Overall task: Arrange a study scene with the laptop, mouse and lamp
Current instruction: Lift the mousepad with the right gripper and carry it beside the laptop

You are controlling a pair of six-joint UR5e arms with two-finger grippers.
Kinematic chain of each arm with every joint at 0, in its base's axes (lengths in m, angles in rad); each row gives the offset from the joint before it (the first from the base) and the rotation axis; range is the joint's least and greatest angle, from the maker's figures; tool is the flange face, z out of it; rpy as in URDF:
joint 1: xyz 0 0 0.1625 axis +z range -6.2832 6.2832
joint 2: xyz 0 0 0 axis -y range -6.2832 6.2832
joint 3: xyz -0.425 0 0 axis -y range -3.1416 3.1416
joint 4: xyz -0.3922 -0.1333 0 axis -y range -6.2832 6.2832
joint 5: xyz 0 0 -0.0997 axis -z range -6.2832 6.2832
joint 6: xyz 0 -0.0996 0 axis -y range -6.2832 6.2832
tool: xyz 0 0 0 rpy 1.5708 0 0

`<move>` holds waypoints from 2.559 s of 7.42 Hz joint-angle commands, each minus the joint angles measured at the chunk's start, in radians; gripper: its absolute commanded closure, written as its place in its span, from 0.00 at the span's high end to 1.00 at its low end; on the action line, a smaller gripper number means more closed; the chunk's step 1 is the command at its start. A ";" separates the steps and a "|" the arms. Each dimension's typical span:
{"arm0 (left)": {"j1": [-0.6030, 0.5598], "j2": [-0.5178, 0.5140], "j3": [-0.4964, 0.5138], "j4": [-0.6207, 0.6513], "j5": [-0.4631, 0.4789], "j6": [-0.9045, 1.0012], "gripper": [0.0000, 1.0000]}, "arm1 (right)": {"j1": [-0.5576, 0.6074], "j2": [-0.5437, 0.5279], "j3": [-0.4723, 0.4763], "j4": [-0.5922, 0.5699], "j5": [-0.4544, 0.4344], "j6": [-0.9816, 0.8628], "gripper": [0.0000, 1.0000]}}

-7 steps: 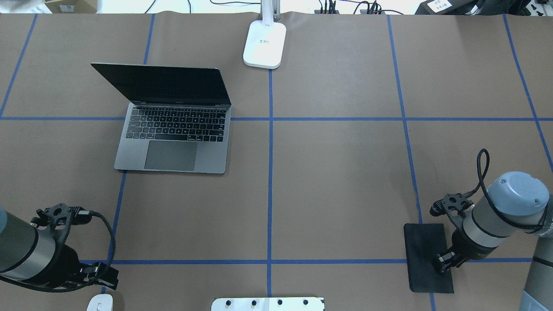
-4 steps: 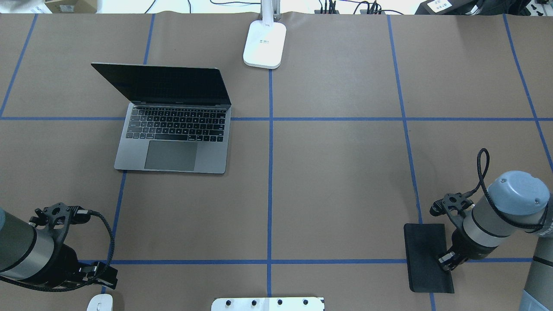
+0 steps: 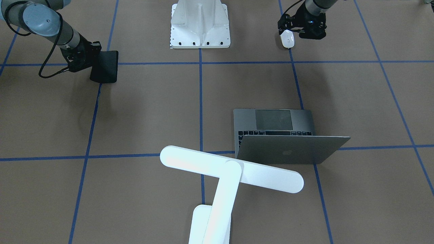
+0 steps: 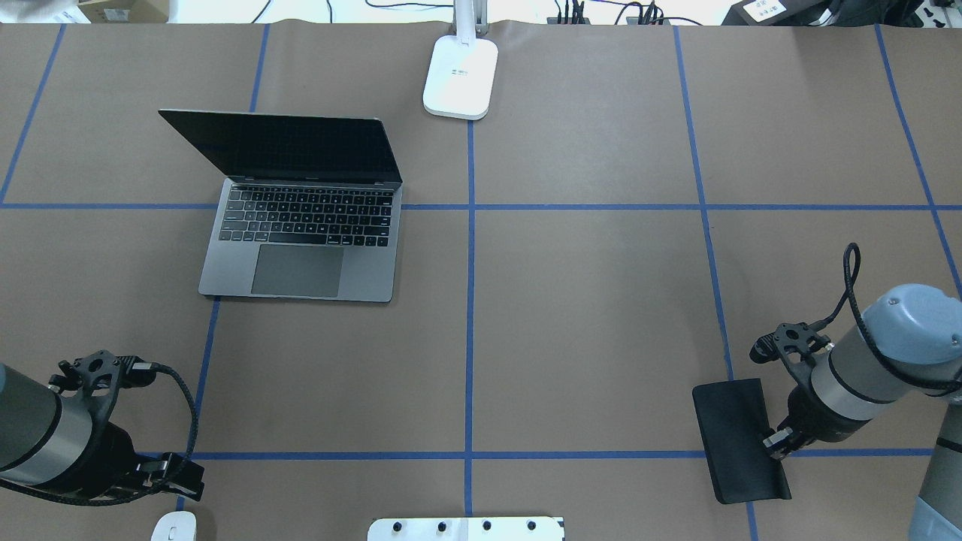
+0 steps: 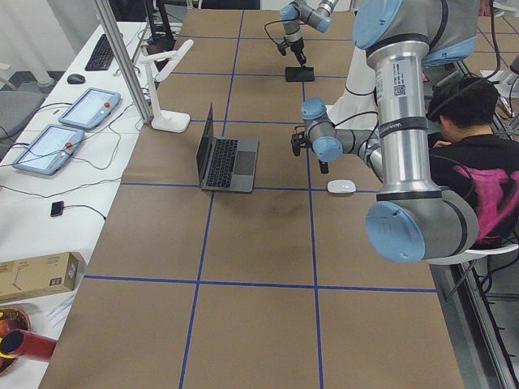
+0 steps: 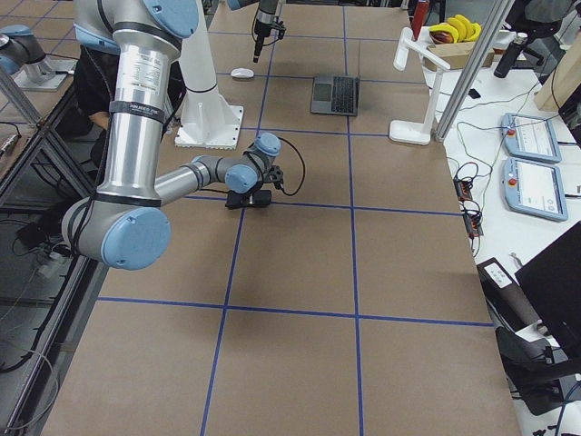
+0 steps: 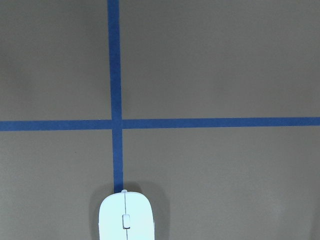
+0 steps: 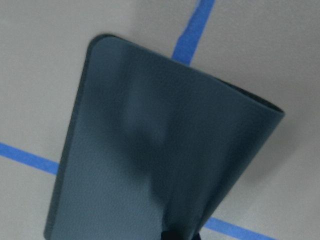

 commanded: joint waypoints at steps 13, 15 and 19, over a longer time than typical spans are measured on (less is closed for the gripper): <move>0.148 0.044 -0.032 -0.003 0.164 -0.278 0.90 | 0.454 1.137 -0.433 -0.900 0.118 -0.319 0.10; 0.153 0.048 -0.027 -0.003 0.164 -0.265 0.89 | 0.454 1.246 -0.463 -1.029 0.113 -0.319 0.10; 0.157 0.046 -0.025 -0.003 0.164 -0.258 0.87 | 0.454 1.274 -0.451 -1.102 0.106 -0.322 0.99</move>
